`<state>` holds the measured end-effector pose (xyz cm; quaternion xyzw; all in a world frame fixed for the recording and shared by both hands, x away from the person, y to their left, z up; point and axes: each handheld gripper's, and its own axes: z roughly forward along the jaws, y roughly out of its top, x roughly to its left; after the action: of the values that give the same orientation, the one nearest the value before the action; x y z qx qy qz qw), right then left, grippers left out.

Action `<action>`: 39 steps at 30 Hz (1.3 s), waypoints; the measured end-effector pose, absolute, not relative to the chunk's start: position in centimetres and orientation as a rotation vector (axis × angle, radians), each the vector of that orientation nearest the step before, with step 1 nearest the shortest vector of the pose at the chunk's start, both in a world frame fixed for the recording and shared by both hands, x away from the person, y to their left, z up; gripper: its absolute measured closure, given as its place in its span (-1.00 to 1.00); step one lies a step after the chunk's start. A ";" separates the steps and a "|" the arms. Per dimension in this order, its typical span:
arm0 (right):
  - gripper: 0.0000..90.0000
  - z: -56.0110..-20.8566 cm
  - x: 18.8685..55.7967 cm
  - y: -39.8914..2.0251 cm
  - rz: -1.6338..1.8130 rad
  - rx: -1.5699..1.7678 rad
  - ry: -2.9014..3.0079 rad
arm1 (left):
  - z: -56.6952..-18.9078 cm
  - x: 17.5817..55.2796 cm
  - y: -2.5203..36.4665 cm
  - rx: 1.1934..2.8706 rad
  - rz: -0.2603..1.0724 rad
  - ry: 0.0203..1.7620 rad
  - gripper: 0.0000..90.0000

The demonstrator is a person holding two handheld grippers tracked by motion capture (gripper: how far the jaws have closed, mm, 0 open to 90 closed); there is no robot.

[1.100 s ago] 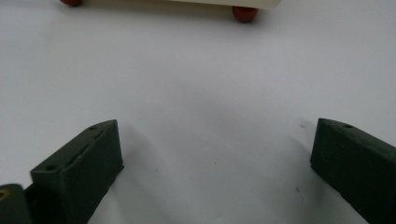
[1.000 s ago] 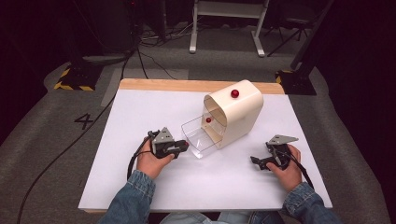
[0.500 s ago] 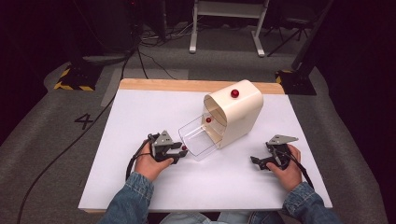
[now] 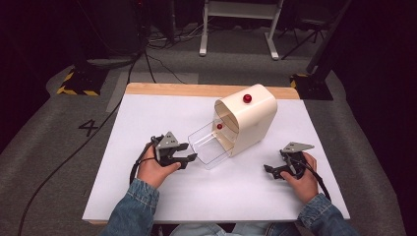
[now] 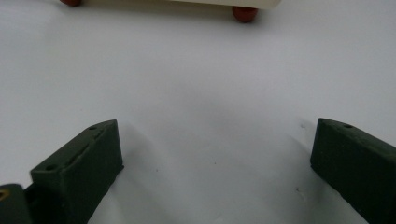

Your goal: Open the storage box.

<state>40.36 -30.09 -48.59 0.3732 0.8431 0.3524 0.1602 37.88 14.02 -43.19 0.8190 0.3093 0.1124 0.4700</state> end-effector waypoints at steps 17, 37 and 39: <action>-0.95 -48.6 40.3 -30.1 1.005 1.065 2.400 | -40.0 39.9 11.5 1.925 0.284 0.706 0.07; -0.95 -48.6 40.3 -30.1 1.005 1.064 2.400 | -40.9 42.6 8.5 1.825 0.258 0.641 0.18; -0.95 -48.6 40.3 -30.1 1.005 1.064 2.400 | -41.0 42.9 8.3 1.824 0.266 0.643 0.21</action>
<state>40.28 -30.06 -48.62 0.3734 0.8421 0.3527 0.1647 42.86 8.27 -41.04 0.7741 0.2728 0.1127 0.5601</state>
